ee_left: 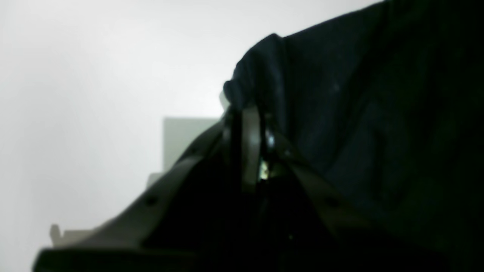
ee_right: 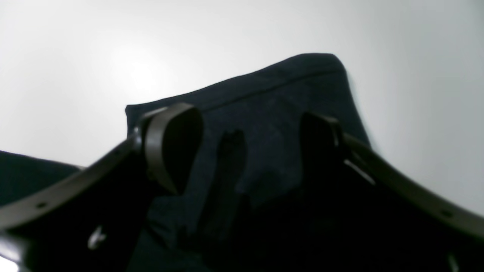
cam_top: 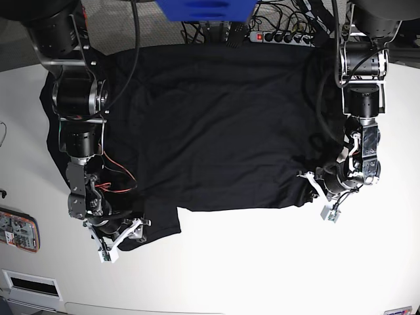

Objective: Fold the T-shirt properly
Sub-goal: 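Adjust the right gripper's grip on the hem corner near the sleeve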

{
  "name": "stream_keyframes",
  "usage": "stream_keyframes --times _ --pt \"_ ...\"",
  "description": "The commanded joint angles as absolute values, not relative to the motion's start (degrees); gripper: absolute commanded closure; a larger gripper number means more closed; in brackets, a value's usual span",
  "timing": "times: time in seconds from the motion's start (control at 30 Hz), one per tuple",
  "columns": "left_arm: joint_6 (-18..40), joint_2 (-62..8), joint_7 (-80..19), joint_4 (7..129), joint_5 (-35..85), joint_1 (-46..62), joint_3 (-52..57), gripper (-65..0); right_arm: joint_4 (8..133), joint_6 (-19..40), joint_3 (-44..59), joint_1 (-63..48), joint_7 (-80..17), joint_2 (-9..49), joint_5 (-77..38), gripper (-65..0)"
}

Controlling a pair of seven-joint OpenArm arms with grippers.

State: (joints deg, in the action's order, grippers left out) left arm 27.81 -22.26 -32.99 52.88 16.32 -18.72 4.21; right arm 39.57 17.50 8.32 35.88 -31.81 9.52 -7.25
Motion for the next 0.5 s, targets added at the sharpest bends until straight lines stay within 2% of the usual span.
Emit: stream_keyframes --times 0.0,0.17,0.3,0.47 --pt "26.86 -22.90 -37.32 52.62 13.23 -18.42 4.09 0.0 40.57 17.71 8.48 38.02 -30.20 9.89 -7.96 -42.2" --pt "26.86 -22.90 -37.32 52.62 13.23 -18.42 4.09 0.0 40.75 17.36 9.36 37.58 -30.20 10.24 -7.96 -42.2" --pt "26.86 -22.90 -37.32 52.62 13.23 -18.42 4.09 0.0 41.01 14.11 14.11 35.38 -28.62 10.24 -7.87 -42.2" --pt "26.86 -22.90 -37.32 52.62 13.23 -18.42 4.09 0.0 41.01 9.98 14.55 34.15 -24.66 10.24 -7.87 -42.2"
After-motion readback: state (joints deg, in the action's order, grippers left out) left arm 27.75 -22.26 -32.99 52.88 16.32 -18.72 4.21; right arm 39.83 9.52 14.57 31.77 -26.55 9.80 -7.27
